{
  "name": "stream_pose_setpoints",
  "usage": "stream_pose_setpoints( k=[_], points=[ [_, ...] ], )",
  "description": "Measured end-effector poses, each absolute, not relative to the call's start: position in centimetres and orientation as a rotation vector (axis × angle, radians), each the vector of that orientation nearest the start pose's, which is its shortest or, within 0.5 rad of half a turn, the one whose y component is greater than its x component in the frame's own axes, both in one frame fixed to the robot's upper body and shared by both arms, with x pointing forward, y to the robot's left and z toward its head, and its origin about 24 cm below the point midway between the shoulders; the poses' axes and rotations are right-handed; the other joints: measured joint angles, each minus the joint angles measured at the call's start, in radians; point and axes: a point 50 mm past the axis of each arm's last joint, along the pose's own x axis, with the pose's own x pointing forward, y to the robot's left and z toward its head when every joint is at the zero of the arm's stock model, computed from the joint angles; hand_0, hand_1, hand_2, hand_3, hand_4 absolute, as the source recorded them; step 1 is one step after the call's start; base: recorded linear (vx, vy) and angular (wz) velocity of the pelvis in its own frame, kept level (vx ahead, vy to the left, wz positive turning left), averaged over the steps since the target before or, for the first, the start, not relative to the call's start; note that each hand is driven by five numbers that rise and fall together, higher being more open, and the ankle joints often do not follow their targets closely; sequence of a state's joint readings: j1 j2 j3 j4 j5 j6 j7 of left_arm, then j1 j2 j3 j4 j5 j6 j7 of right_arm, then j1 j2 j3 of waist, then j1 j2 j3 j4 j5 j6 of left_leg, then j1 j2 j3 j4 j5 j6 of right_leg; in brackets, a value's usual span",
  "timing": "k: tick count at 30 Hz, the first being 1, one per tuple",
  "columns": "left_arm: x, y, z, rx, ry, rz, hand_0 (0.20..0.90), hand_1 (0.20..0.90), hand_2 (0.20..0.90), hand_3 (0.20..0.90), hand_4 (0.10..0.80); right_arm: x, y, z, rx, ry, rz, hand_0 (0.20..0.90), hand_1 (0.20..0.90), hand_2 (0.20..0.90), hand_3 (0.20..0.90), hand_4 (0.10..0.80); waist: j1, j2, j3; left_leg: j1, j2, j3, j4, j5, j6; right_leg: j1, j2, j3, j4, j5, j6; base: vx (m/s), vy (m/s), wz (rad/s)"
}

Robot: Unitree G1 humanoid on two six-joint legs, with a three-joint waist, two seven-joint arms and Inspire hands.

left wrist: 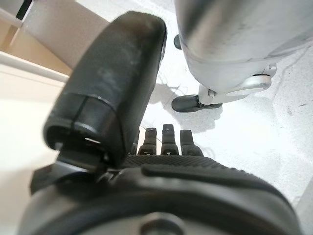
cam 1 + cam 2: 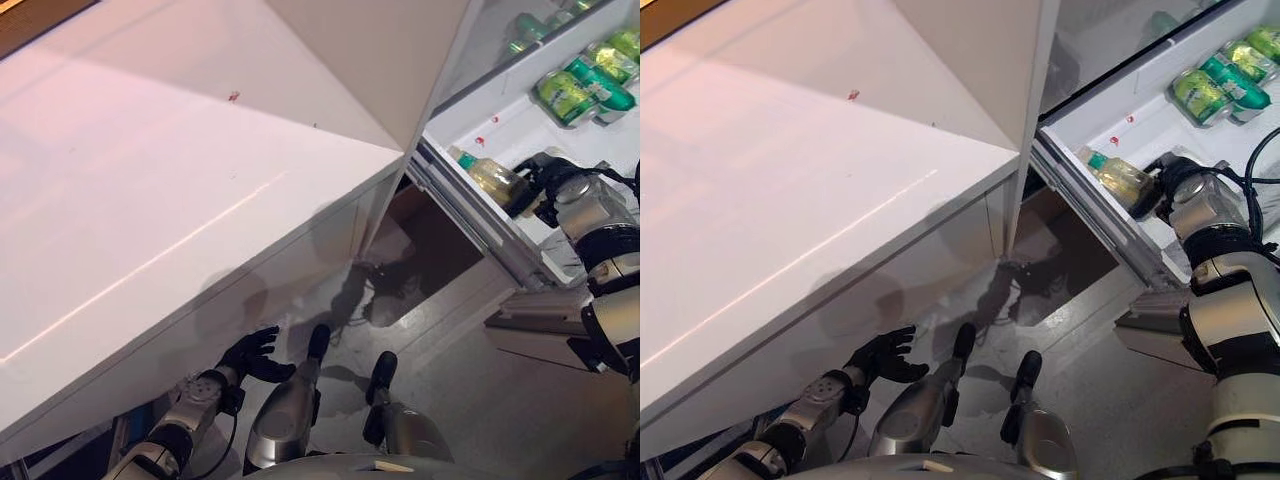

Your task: Put drinks into fridge and close the fridge

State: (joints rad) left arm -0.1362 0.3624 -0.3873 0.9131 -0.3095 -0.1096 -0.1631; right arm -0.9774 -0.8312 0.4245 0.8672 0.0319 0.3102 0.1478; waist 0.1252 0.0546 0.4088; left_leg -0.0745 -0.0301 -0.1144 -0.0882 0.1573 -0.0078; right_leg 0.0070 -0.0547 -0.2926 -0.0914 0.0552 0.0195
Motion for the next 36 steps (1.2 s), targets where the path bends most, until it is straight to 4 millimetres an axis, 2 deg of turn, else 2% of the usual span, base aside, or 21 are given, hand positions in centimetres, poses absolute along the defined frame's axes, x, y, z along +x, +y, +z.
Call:
stream_pose_setpoints(
  k=[3,7,11,14,17,19,22,25,29,33,35,36],
  points=[
    [20.4,21.6,-10.3,0.176,0.733,-0.201,0.9,0.9,0.9,0.9,0.8,37.4,-29.7,19.2,-0.663,0.181,-0.125,0.9,0.9,0.9,0.9,0.8,-0.021,-0.008,0.004,0.014,0.006,0.023,0.0,-0.005,0.0,0.009,0.006,0.013,0.0,0.002,-0.004,0.061,0.025,-0.13],
    [20.0,22.1,-10.4,0.178,0.742,-0.18,0.9,0.9,0.9,0.9,0.8,36.1,-29.3,19.6,-0.457,0.044,-0.09,0.9,0.9,0.9,0.9,0.8,-0.03,-0.031,0.011,0.054,0.012,0.046,-0.001,-0.015,0.008,0.04,0.012,0.048,0.0,0.003,-0.005,0.062,0.026,-0.18],
    [18.9,22.5,-11.1,0.196,0.785,-0.176,0.9,0.9,0.9,0.9,0.8,35.1,-30.6,20.4,-0.359,-0.056,-0.185,0.9,0.9,0.9,0.9,0.8,-0.068,-0.07,0.005,0.085,0.011,0.075,0.0,-0.027,0.016,0.057,0.009,0.082,0.0,0.003,-0.005,0.064,0.048,-0.23],
    [17.7,22.6,-11.8,0.198,0.826,-0.174,0.9,0.9,0.9,0.9,0.8,33.4,-32.2,22.4,-0.263,-0.239,-0.354,0.9,0.9,0.9,0.9,0.8,-0.092,-0.091,-0.01,0.117,0.011,0.115,-0.001,-0.043,0.019,0.073,0.007,0.13,0.0,0.004,-0.001,0.078,0.055,-0.36],
    [17.3,22.5,-12.1,0.193,0.845,-0.17,0.9,0.9,0.9,0.9,0.8,32.0,-33.4,24.4,-0.162,-0.422,-0.522,0.9,0.9,0.9,0.9,0.8,-0.123,-0.099,-0.029,0.137,0.012,0.139,0.0,-0.049,0.022,0.082,0.007,0.152,0.0,0.006,0.0,0.08,0.048,-0.25],
    [17.0,22.1,-12.3,0.182,0.854,-0.174,0.9,0.9,0.9,0.9,0.8,31.0,-34.2,24.5,-0.04,-0.507,-0.61,0.9,0.9,0.9,0.9,0.8,-0.133,-0.099,-0.061,0.153,0.014,0.15,0.0,-0.058,0.021,0.093,0.009,0.166,0.0,0.005,0.002,0.077,0.026,-0.17],
    [16.4,21.6,-12.9,0.167,0.882,-0.179,0.9,0.9,0.9,0.9,0.8,30.2,-34.8,22.9,0.107,-0.555,-0.684,0.9,0.9,0.9,0.9,0.8,-0.138,-0.099,-0.121,0.176,0.016,0.164,0.0,-0.069,0.018,0.108,0.012,0.186,0.0,0.003,0.003,0.075,0.011,-0.21],
    [15.7,21.1,-13.4,0.157,0.915,-0.187,0.9,0.9,0.9,0.9,0.8,29.8,-35.2,20.4,0.144,-0.504,-0.72,0.9,0.9,0.9,0.9,0.8,-0.153,-0.097,-0.164,0.194,0.014,0.167,-0.002,-0.079,0.018,0.126,0.01,0.199,0.0,-0.003,0.009,0.101,-0.009,-0.1],
    [14.3,20.9,-14.1,0.171,0.966,-0.204,0.9,0.9,0.9,0.9,0.8,28.8,-36.1,15.5,0.194,-0.352,-0.782,0.9,0.9,0.9,0.9,0.8,-0.155,-0.092,-0.204,0.211,0.012,0.177,0.0,-0.087,0.021,0.14,0.007,0.206,0.0,-0.01,0.015,0.107,-0.03,-0.04],
    [12.9,21.3,-14.6,0.18,1.014,-0.209,0.9,0.9,0.9,0.9,0.8,27.9,-36.2,10.7,0.313,-0.207,-0.792,0.9,0.9,0.9,0.9,0.8,-0.152,-0.088,-0.201,0.166,0.009,0.164,0.123,-0.13,0.026,0.13,0.0,0.2,0.056,-0.033,0.014,0.042,-0.04,0.06],
    [13.1,21.2,-14.5,0.18,1.008,-0.21,0.9,0.9,0.9,0.9,0.8,27.6,-36.2,9.1,0.356,-0.159,-0.789,0.9,0.9,0.9,0.9,0.8,-0.145,-0.079,-0.186,0.145,0.009,0.162,0.188,-0.16,0.029,0.106,-0.003,0.197,0.124,-0.066,0.007,-0.043,-0.013,0.08],
    [13.2,21.0,-14.5,0.175,1.0,-0.213,0.9,0.9,0.9,0.9,0.8,27.6,-36.2,8.9,0.368,-0.155,-0.785,0.9,0.9,0.9,0.9,0.8,-0.139,-0.072,-0.172,0.125,0.009,0.162,0.227,-0.173,0.033,0.076,-0.006,0.198,0.177,-0.087,0.007,-0.109,0.0,0.04]
  ],
)
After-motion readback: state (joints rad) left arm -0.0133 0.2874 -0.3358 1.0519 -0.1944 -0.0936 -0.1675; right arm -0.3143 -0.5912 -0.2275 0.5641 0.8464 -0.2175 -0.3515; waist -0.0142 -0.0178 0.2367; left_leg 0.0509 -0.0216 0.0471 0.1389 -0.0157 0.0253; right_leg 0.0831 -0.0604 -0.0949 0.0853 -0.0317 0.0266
